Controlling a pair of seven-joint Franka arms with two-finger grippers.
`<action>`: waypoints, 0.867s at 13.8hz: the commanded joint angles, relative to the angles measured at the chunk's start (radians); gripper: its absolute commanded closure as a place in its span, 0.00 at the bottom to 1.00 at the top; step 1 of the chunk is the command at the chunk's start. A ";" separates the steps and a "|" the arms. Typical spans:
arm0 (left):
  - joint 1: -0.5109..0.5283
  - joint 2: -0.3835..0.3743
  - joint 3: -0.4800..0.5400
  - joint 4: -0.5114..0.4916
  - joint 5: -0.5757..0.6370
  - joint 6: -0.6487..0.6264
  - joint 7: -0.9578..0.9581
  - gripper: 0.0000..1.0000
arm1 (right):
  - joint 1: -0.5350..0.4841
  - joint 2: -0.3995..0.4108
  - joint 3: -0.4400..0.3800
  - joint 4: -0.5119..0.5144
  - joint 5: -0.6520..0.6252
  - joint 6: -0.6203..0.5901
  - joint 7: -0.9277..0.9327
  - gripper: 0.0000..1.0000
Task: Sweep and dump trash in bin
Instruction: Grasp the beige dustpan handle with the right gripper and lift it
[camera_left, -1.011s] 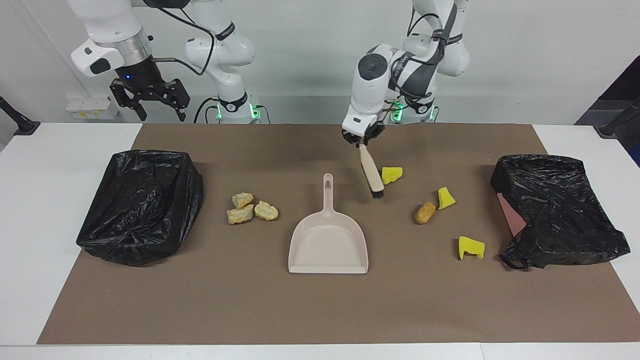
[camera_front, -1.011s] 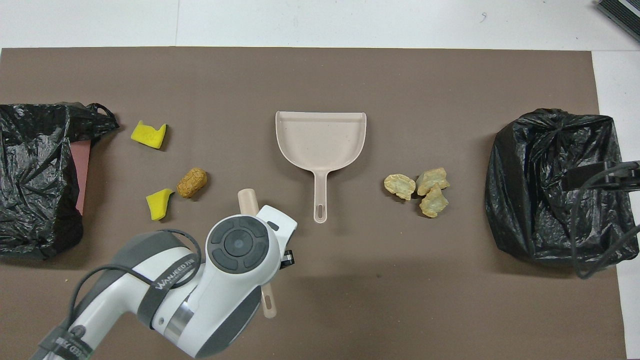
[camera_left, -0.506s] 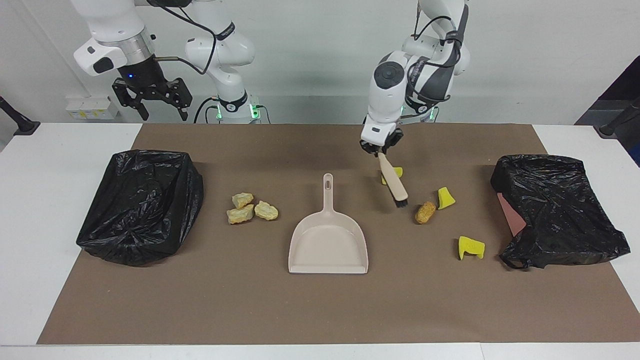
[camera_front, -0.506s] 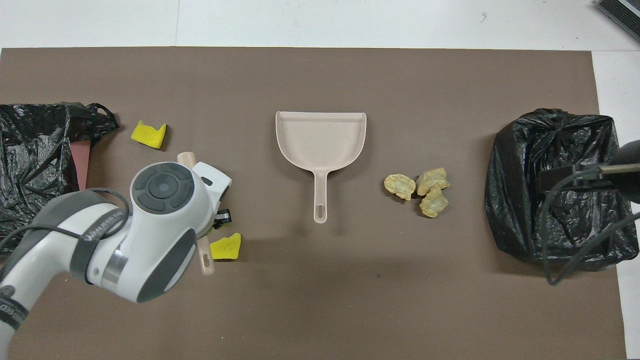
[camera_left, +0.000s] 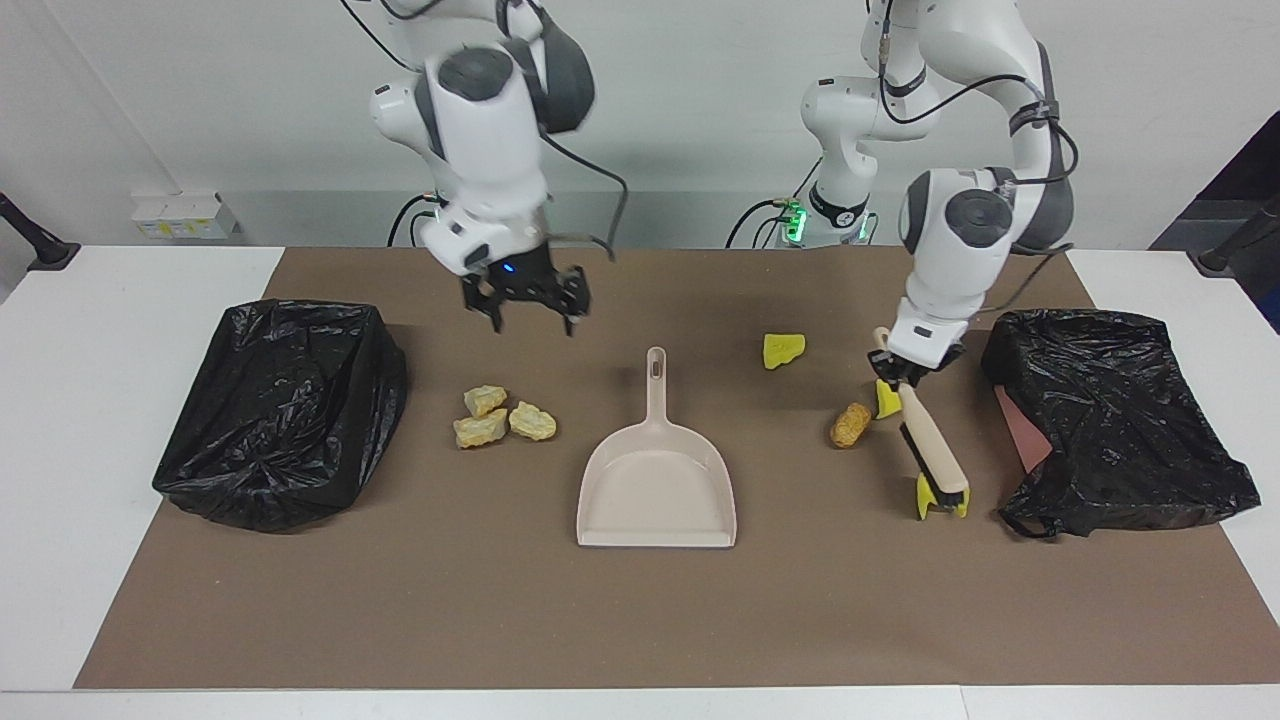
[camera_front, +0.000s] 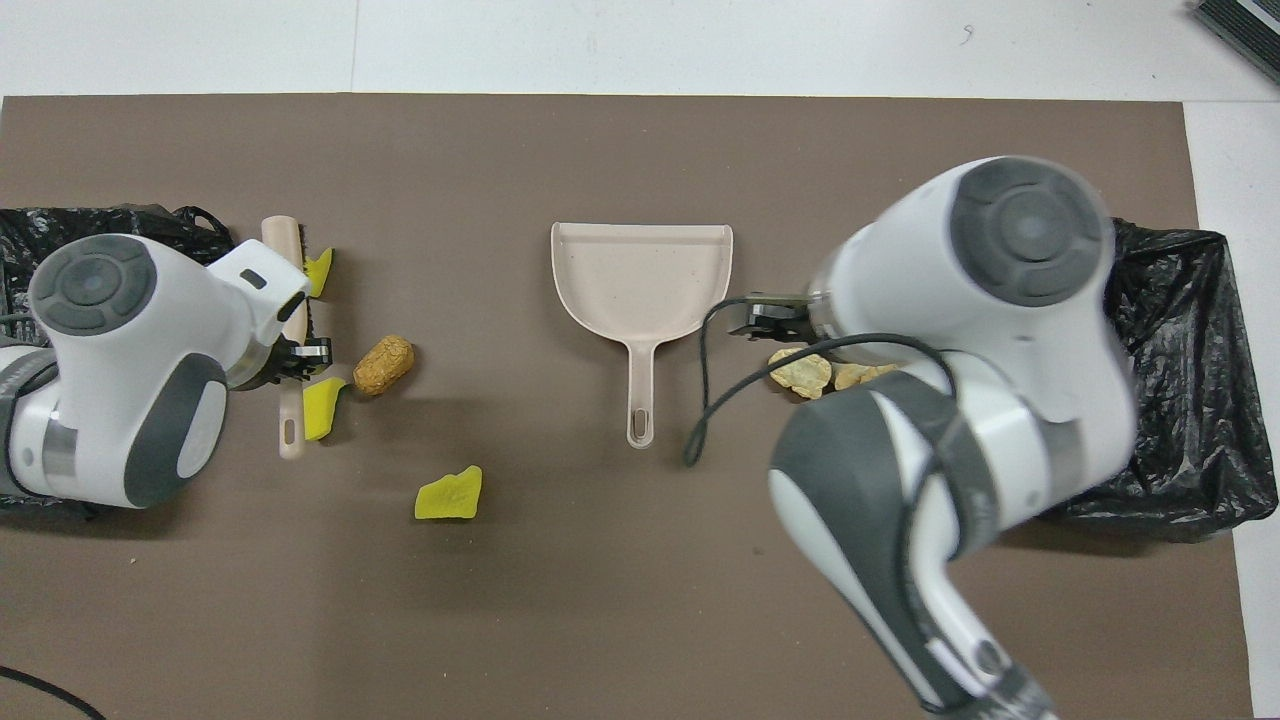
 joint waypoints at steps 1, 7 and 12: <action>0.101 0.030 -0.015 0.037 0.015 0.034 0.168 1.00 | 0.078 0.120 -0.007 0.036 0.020 0.109 0.100 0.00; 0.212 0.122 -0.016 0.062 0.013 0.094 0.457 1.00 | 0.154 0.206 -0.007 -0.046 0.015 0.232 0.091 0.00; 0.186 0.099 -0.026 0.031 0.007 -0.011 0.597 1.00 | 0.196 0.200 -0.007 -0.073 0.019 0.198 0.103 0.00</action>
